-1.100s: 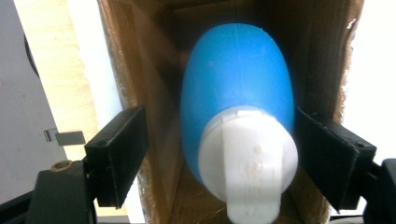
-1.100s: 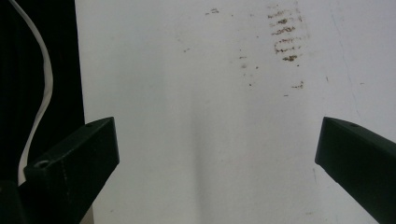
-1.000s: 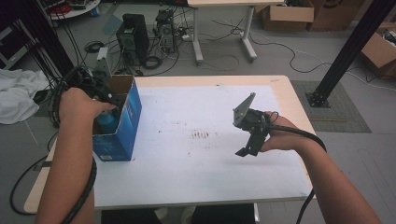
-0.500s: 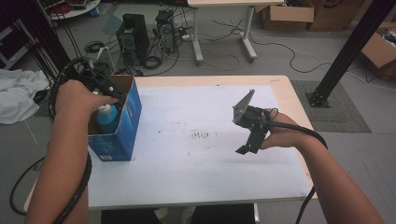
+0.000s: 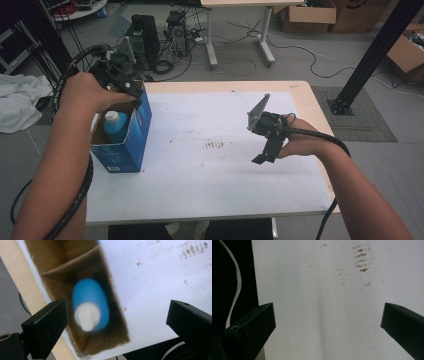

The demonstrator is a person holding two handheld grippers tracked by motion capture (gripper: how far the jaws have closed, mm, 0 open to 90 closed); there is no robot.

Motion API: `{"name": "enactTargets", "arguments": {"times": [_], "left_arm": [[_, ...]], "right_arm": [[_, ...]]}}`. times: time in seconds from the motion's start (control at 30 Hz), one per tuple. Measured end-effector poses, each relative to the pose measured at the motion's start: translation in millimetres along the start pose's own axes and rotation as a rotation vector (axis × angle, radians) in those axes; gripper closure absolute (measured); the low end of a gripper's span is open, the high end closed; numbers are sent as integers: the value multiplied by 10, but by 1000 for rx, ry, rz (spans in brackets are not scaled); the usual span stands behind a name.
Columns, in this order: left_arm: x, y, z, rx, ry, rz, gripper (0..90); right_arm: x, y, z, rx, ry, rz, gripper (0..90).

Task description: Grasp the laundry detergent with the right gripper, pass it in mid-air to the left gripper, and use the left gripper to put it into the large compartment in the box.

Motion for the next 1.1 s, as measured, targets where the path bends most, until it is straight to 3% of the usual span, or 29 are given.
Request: {"name": "enactTargets", "arguments": {"times": [0.27, 0.53, 0.7, 0.87, 1.1], "left_arm": [[-168, 134, -31, -7, -76, 130, 25], [-424, 260, 33, 14, -124, 343, 1], [-608, 334, 59, -6, -161, 517, 1], [-752, 378, 106, 15, -188, 673, 1], [-907, 382, 124, 27, -218, 844, 1]], "right_arm": [[-13, 27, -48, 18, -4, -4, 0], [-69, 57, -121, 49, -6, -3, 0], [-127, 114, -184, 95, -4, -5, 0], [-207, 218, -316, 168, -21, -4, 0], [-298, 414, -529, 219, -51, -10, 0]]}}
Point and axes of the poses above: each handheld gripper's, and its own axes: z roughly forward along the jaws, y roughly out of its top, x roughly to its left, the point moved 3 cm from there along z, roughly forward along the jaws, and after that the axes turned 15 degrees about z, right-handed, at the moved point
